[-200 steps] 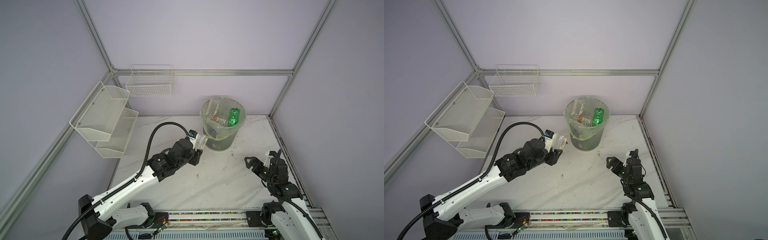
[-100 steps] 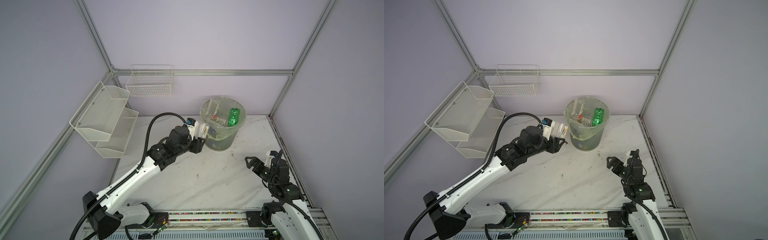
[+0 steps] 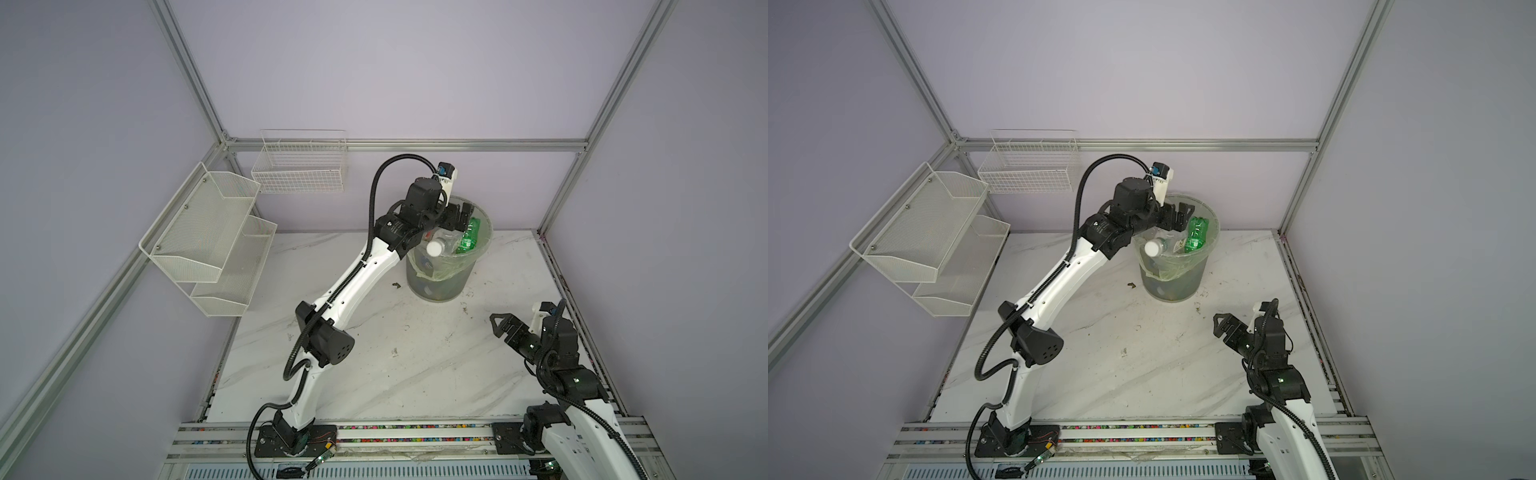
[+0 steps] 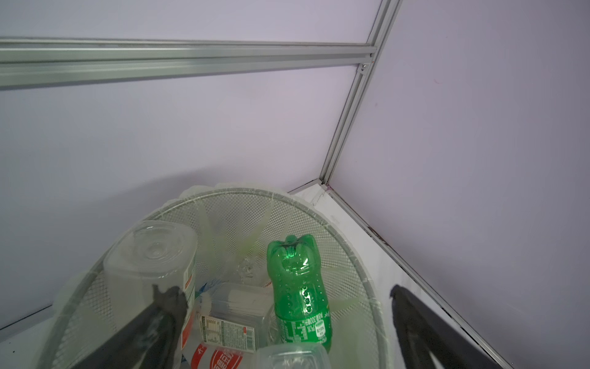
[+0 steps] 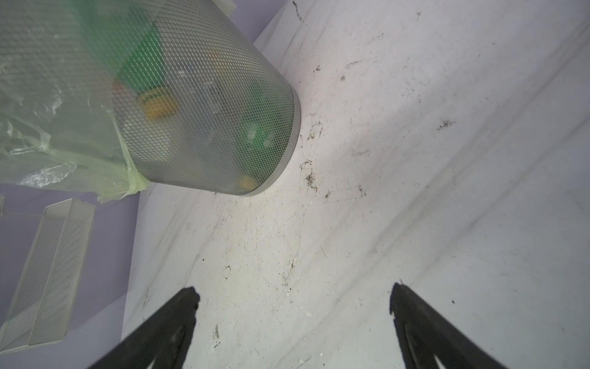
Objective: Throw the plastic bottles in the bin
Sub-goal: Throw the plastic bottle into the trash bin, then reset both arms
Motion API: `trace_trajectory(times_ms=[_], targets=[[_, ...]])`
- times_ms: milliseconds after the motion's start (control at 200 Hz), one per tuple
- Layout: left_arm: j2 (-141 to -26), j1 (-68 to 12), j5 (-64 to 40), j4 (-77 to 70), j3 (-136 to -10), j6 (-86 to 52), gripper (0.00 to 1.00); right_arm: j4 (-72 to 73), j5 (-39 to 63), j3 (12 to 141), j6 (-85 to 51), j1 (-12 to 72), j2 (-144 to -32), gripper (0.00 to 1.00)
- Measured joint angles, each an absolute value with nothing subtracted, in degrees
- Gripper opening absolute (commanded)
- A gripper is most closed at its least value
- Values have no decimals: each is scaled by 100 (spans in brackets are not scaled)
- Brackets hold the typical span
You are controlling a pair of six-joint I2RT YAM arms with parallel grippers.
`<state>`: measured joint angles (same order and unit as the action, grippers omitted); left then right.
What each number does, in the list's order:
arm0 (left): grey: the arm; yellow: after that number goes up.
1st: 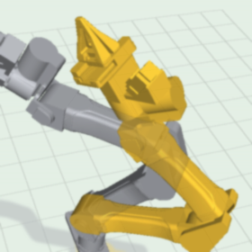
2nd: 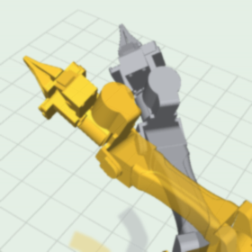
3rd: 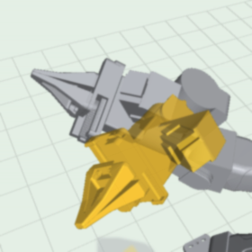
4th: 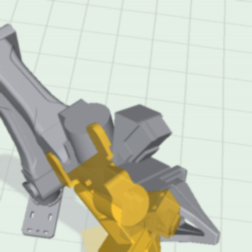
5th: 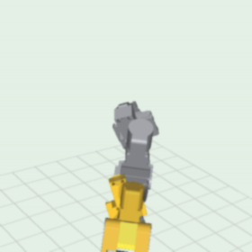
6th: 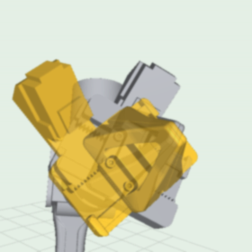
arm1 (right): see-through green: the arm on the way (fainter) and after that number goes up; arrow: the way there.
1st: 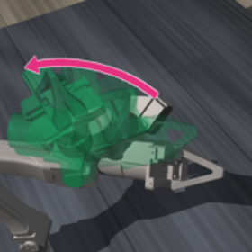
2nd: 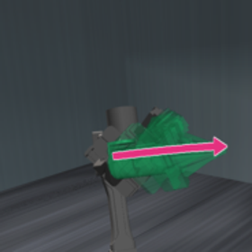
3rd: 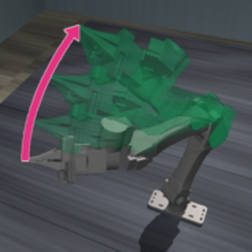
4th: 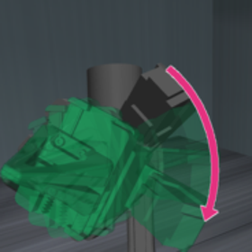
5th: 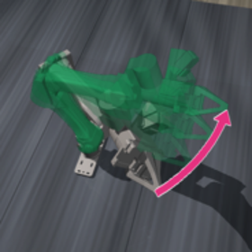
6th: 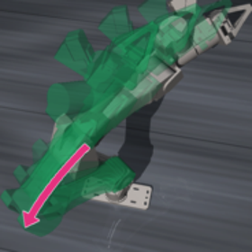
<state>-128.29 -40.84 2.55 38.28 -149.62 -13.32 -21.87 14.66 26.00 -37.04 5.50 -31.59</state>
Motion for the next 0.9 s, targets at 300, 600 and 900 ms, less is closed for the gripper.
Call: trace_trajectory(times_ms=[300, 600, 900], targets=[[-11286, -3916, 939, 3664, -13325, -1286, 100, -2265, 1494, 2600, -3699, 550, -3087, 97], [-10416, -3376, 1111, 3345, -13133, -1293, 100, -2250, 1553, 2622, -3699, 550, -3365, 97], [-9282, -3441, 1249, 3321, -10580, -1288, 100, -2147, 1557, 2692, -3699, 550, -3485, 97]])
